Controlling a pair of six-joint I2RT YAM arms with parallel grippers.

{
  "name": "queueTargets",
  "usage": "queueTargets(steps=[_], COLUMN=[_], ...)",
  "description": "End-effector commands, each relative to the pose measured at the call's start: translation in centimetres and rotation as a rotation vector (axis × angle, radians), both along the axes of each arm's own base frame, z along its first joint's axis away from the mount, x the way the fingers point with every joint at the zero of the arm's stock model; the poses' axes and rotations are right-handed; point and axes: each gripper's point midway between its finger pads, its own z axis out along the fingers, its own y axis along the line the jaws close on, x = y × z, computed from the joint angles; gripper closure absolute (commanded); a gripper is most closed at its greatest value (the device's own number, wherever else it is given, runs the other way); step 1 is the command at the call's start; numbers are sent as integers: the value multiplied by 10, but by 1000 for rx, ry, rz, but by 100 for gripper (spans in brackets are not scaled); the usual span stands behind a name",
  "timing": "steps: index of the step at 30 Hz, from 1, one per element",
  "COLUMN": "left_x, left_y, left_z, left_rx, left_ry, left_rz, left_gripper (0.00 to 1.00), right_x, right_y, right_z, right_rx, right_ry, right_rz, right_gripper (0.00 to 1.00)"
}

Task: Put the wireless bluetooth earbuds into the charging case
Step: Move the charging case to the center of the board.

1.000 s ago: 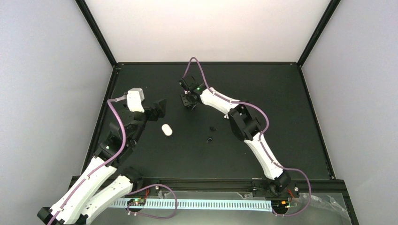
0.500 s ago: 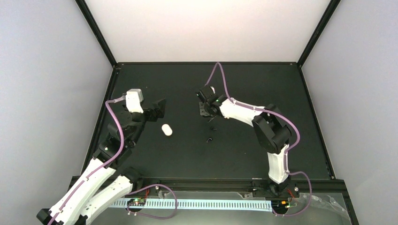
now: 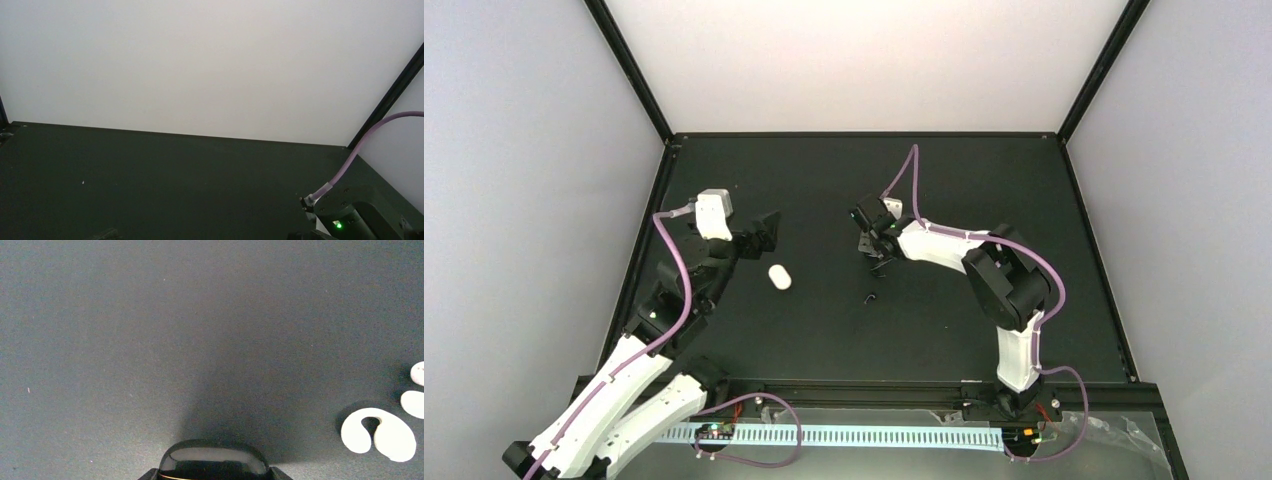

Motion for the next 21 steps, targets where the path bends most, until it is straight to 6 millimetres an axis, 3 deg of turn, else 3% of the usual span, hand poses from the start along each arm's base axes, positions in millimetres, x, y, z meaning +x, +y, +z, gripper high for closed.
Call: queueTargets(steps=[1, 5, 14, 21], left_x=[2, 3, 4, 6], left_y=[0, 0, -1, -3], left_z=[0, -1, -2, -4], left_rx=[15, 19, 26, 31], left_ry=[-6, -3, 5, 10], left_rz=[9, 13, 13, 7], left_gripper=[1, 1, 1, 1], right_x=[10, 8, 3, 10], right_y=[3, 8, 10, 21], right_z=[8, 0, 20, 8], right_rx=[83, 94, 8, -16], right_ry=[-21, 16, -34, -1], right_rz=[-95, -83, 157, 316], right_gripper=[50, 39, 17, 13])
